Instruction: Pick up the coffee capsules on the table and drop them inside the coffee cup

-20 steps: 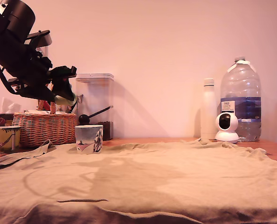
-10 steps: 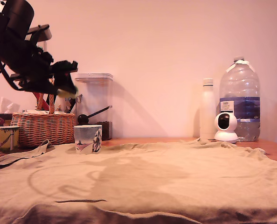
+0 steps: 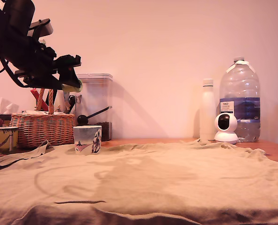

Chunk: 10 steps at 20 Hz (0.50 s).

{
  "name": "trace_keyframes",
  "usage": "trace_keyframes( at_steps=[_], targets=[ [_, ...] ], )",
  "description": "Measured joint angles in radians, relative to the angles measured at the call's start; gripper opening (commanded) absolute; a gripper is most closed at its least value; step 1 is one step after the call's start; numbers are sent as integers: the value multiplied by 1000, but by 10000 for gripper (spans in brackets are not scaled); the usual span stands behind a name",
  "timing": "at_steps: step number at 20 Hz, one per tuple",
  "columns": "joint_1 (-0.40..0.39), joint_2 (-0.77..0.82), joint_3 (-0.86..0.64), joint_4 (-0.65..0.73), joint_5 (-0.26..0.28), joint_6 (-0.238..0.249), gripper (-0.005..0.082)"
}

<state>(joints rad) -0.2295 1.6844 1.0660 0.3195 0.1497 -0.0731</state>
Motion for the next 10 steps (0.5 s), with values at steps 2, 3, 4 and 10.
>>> trace_keyframes(
  at_steps=[2, 3, 4, 10],
  targets=[
    [0, 17, 60, -13, 6, 0, 266],
    [0, 29, 90, -18, 6, 0, 266],
    [0, 41, 111, -20, 6, 0, 266],
    [0, 154, 222, -132, 24, 0, 266]
  ],
)
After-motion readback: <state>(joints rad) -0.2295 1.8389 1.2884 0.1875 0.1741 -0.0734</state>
